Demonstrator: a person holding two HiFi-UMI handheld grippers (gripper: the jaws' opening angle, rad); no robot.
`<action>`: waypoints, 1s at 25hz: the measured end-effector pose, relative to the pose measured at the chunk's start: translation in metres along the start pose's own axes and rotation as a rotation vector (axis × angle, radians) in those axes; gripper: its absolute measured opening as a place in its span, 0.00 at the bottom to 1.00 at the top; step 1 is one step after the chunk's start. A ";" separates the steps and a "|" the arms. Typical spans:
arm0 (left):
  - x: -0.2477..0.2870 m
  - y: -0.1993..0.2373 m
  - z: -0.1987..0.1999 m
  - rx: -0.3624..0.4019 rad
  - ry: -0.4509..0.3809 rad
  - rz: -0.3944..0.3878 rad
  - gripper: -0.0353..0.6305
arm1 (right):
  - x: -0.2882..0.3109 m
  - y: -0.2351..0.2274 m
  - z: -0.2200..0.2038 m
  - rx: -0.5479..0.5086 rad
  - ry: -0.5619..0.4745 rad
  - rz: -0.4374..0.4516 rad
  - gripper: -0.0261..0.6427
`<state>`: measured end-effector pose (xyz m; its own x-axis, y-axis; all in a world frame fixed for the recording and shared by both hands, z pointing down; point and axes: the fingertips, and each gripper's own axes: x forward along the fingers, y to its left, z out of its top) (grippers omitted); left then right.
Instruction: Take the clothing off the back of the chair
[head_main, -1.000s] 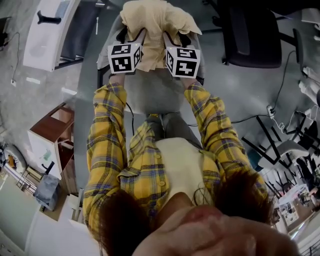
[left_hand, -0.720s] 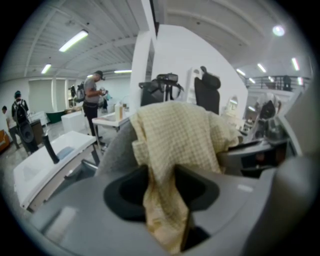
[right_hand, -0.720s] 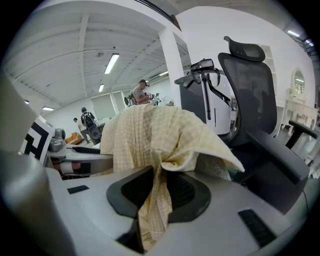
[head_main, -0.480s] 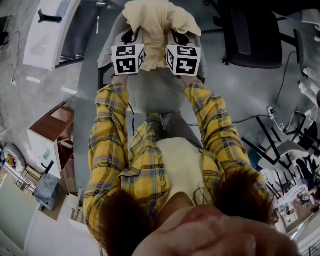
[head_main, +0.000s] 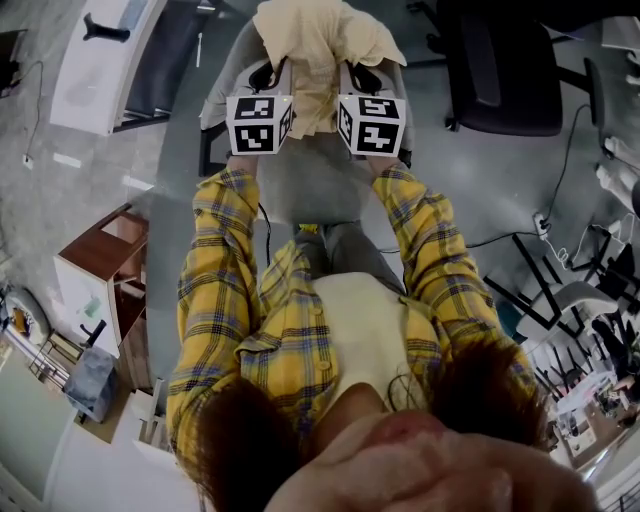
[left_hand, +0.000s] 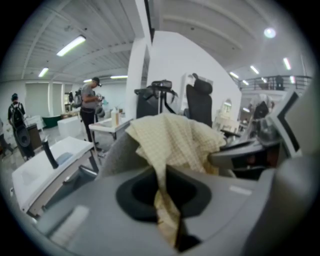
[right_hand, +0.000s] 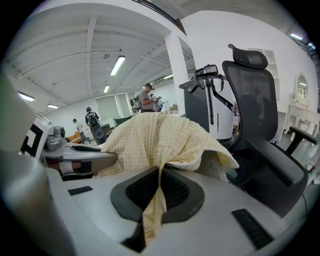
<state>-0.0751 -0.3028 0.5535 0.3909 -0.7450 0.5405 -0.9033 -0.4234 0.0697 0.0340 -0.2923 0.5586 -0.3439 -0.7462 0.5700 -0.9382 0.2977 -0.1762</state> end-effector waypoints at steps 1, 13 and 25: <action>-0.003 -0.001 0.002 0.002 -0.007 -0.001 0.10 | -0.002 0.001 0.001 -0.004 -0.004 0.000 0.08; -0.051 -0.019 0.033 -0.006 -0.130 -0.007 0.10 | -0.044 0.016 0.025 -0.023 -0.097 0.001 0.07; -0.127 -0.036 0.083 0.020 -0.290 -0.007 0.10 | -0.109 0.038 0.069 -0.032 -0.256 0.006 0.07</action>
<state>-0.0779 -0.2358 0.4131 0.4345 -0.8569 0.2773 -0.8976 -0.4374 0.0546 0.0332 -0.2402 0.4343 -0.3514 -0.8698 0.3463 -0.9360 0.3178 -0.1514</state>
